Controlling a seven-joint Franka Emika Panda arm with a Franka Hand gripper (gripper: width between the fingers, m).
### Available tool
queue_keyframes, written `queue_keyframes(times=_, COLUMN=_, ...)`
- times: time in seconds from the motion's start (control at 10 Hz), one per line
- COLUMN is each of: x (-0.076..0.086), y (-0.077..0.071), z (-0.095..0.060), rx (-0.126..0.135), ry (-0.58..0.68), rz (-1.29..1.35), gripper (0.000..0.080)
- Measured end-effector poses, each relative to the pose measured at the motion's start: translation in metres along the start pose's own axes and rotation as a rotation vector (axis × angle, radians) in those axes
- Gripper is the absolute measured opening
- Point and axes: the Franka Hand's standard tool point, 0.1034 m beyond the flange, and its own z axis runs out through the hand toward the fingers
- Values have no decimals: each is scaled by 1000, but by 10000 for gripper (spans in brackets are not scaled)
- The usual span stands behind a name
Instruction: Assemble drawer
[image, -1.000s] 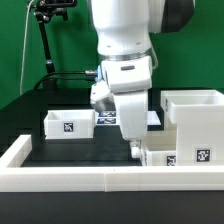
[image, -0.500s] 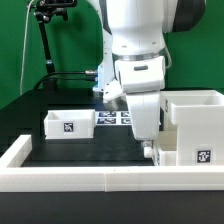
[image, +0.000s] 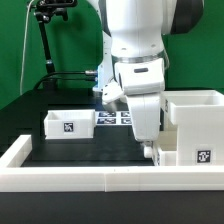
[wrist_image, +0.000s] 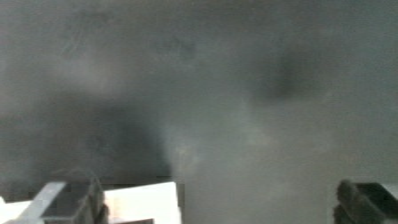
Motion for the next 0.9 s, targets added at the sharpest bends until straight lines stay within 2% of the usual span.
queue_keyframes(times=0.1, x=2, y=-1, z=1, rx=4, ry=-1, rz=-4, gripper=649)
queue_keyframes(times=0.2, x=14, y=-2, z=3, rx=15, ry=-6, rz=-25, gripper=649)
queue_keyframes(times=0.3, x=21, y=-1, z=2, rx=12, ry=-12, rz=-17, gripper=649)
queue_keyframes(times=0.4, x=22, y=0, z=1, rx=11, ry=-20, rz=-3, gripper=649)
queue_keyframes(times=0.7, x=21, y=4, z=-3, rx=5, ry=-41, rz=-3, gripper=649)
queue_keyframes(times=0.9, x=4, y=-1, z=-8, rx=-12, ry=-42, rz=28, gripper=649)
